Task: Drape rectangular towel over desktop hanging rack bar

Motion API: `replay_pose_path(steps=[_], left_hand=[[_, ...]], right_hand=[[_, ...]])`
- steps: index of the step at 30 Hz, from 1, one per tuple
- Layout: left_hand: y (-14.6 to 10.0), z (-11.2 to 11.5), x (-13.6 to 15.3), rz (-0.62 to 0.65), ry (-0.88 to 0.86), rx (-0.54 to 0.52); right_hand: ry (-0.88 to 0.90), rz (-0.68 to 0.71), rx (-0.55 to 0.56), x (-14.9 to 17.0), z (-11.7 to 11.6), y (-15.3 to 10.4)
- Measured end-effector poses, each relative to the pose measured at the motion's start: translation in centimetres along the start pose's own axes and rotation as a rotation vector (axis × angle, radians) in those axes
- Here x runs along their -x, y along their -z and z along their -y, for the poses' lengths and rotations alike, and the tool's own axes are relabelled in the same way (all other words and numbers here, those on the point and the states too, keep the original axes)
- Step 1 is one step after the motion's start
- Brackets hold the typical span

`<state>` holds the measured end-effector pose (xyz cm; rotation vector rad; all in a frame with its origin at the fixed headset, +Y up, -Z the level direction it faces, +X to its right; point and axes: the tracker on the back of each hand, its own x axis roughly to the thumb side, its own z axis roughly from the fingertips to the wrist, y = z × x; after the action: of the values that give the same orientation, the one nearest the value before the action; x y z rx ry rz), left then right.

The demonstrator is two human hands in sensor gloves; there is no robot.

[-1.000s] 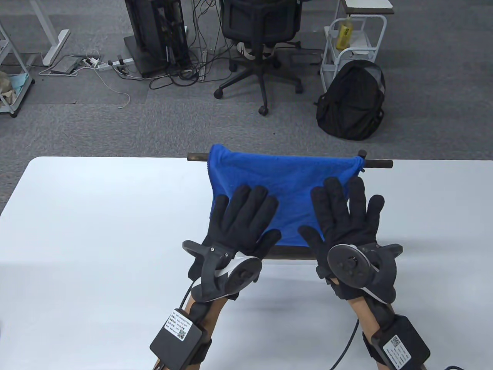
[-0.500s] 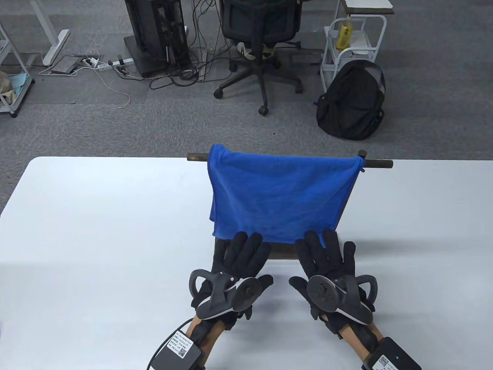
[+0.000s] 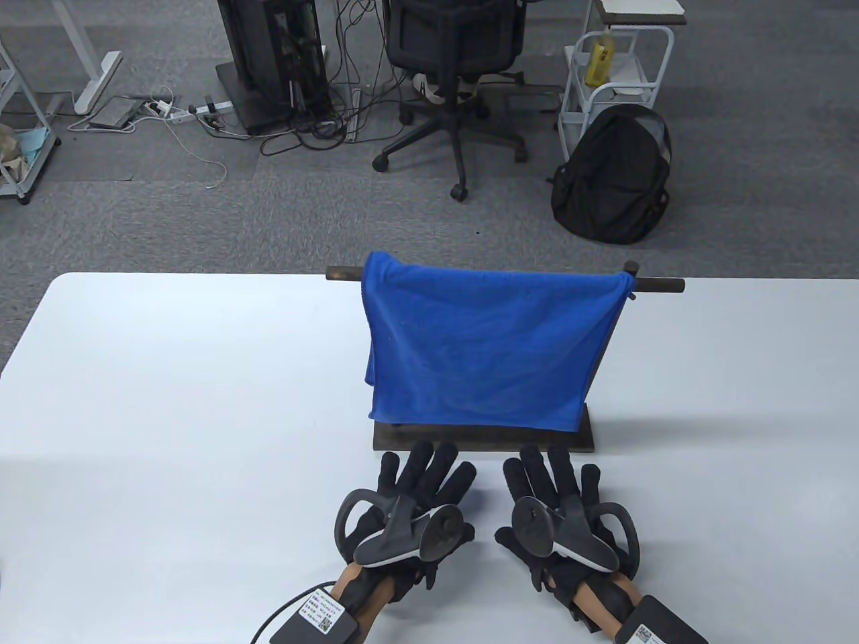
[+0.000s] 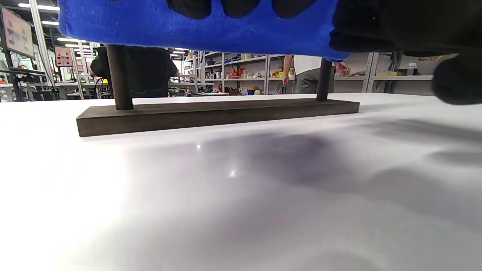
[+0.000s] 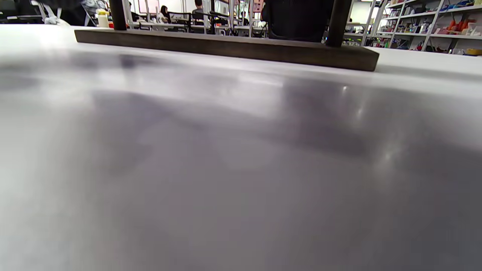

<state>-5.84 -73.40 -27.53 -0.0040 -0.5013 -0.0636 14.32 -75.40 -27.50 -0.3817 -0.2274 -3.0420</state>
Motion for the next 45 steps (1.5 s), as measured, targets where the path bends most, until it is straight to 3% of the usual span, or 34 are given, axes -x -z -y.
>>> replay_pose_path(steps=[45], left_hand=[[-0.04,-0.01,-0.31,0.018,0.002,-0.019]], right_hand=[[0.021,0.013,0.036,-0.08,0.24,0.18]])
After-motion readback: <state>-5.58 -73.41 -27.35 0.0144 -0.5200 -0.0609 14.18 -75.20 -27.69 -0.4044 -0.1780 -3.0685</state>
